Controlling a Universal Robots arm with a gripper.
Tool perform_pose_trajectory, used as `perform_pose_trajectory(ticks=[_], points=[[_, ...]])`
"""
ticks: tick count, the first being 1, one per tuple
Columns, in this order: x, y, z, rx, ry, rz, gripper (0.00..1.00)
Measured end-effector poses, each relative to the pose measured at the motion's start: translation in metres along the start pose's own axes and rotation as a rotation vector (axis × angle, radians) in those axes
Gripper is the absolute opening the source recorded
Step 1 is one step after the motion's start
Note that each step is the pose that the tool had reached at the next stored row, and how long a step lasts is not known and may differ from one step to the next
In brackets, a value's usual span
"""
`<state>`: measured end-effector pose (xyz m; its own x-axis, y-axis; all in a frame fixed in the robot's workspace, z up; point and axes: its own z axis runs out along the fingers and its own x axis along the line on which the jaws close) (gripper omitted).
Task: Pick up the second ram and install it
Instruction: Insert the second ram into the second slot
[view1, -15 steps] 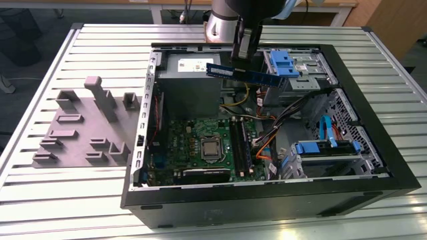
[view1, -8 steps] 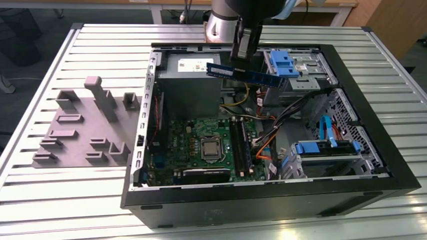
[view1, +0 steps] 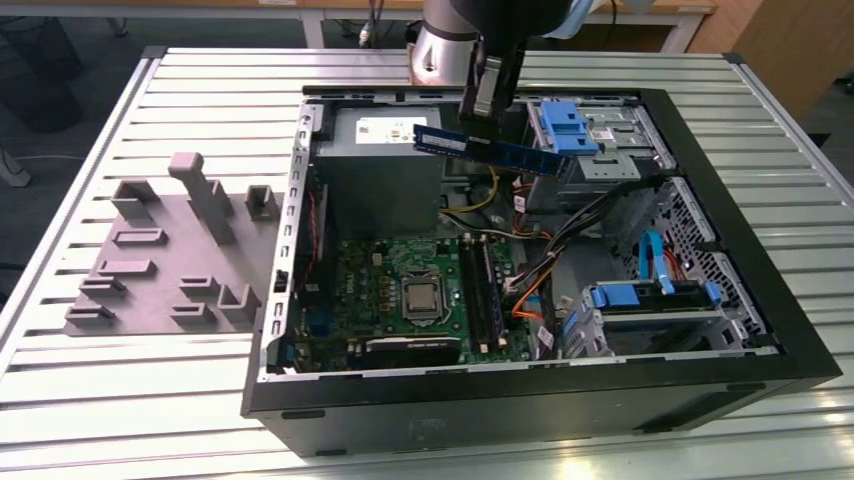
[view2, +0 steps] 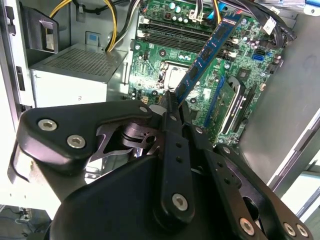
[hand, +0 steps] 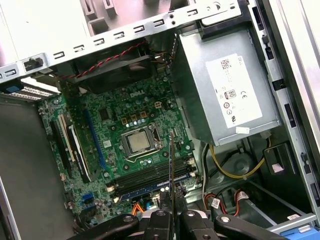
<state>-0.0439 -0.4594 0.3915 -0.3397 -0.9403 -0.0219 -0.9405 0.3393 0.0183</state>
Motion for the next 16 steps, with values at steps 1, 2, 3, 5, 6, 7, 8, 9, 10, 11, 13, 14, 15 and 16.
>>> perform_pose_trajectory(ticks=[1, 2, 3, 5, 6, 7, 8, 9, 10, 11, 13, 14, 15, 16], points=[[0.0000, 0.0000, 0.0000, 0.0001, -0.0001, 0.002, 0.14], [0.0000, 0.0000, 0.0000, 0.0001, -0.0001, 0.005, 0.14], [0.0000, 0.0000, 0.0000, 0.0002, -0.0002, 0.007, 0.14], [0.0000, 0.0000, 0.0000, 0.0003, -0.0003, 0.012, 0.14], [0.0000, 0.0000, 0.0000, 0.0004, -0.0003, 0.015, 0.14], [0.0000, 0.0000, 0.0000, 0.0004, -0.0003, 0.017, 0.14], [0.0000, 0.0000, 0.0000, 0.0004, -0.0004, 0.019, 0.14], [0.0000, 0.0000, 0.0000, 0.0005, -0.0005, 0.022, 0.14], [0.0000, 0.0000, 0.0000, 0.0005, -0.0005, 0.024, 0.14], [0.0000, 0.0000, 0.0000, 0.0006, -0.0005, 0.027, 0.14], [0.0000, 0.0000, 0.0000, 0.0007, -0.0006, 0.031, 0.14], [0.0000, 0.0000, 0.0000, 0.0007, -0.0006, 0.034, 0.14], [0.0000, 0.0000, 0.0000, 0.0008, -0.0007, 0.036, 0.14], [0.0000, 0.0000, 0.0000, 0.0008, -0.0007, 0.038, 0.14]])
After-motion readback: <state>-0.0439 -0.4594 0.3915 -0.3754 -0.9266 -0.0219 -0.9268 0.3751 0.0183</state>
